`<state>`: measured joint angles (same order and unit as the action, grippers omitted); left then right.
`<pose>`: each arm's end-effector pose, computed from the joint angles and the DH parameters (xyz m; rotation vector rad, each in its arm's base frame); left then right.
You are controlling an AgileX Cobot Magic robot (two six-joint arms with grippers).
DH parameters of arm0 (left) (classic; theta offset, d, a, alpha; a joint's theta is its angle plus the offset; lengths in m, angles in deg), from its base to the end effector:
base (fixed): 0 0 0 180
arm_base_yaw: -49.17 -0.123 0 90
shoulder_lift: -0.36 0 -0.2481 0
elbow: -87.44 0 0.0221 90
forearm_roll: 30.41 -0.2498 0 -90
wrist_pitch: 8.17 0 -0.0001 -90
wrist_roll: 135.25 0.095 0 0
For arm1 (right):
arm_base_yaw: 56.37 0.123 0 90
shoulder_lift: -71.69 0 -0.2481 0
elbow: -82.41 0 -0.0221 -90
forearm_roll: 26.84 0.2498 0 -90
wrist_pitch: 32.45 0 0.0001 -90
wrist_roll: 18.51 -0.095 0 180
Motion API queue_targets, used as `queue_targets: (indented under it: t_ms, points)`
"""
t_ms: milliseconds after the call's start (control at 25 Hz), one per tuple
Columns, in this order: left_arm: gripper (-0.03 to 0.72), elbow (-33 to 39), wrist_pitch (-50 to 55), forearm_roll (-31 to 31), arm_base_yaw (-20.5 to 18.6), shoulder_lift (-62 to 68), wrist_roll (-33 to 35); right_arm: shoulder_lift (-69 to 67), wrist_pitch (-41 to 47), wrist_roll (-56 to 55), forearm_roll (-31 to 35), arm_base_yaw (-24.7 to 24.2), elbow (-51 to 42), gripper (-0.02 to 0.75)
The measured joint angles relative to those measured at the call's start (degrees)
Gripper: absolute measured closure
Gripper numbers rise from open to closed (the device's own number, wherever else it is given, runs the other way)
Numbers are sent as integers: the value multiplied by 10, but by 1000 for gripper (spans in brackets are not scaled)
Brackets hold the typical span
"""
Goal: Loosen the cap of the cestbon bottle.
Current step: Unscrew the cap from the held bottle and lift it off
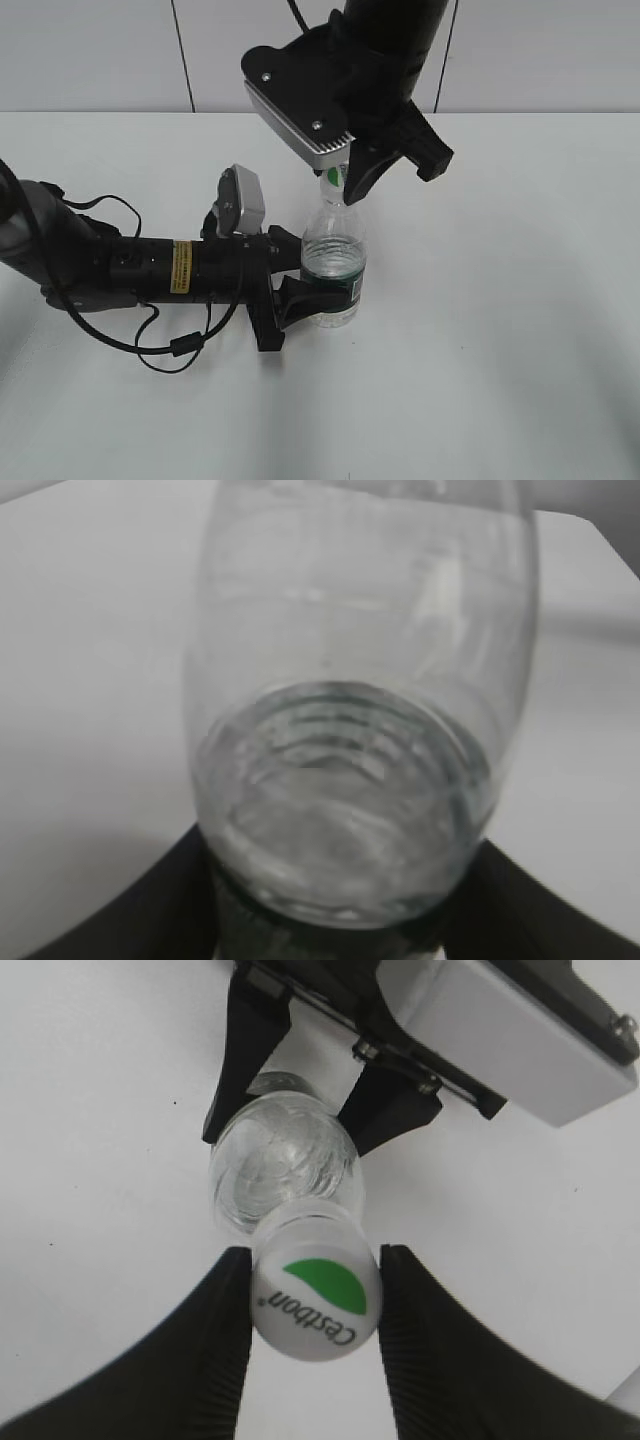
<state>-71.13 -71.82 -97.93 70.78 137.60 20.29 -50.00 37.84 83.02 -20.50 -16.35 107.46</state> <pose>0.2865 -0.1980 0.0393 1.2499 1.5554 -1.0051 0.3019 0.2664 0.2352 -2.7169 0.9863 -0.0345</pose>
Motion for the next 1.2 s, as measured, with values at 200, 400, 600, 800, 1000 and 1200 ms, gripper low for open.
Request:
queue_targets:
  t_ms: [200,400,600,800,1000,1200]
  points:
    - [316,0,1,0,0,0,0,2,0,23,4,0,1,437]
    - [316,0,1,0,0,0,0,13,0,22,3,0,1,437]
    - [316,0,1,0,0,0,0,34,-1,-30,3,0,2,437]
    - [316,0,1,0,0,0,0,44,-1,-312,3,0,3,437]
    - [316,0,1,0,0,0,0,51,-1,-631,2,0,3,437]
    - [316,0,1,0,0,0,0,51,-1,-910,2,0,3,437]
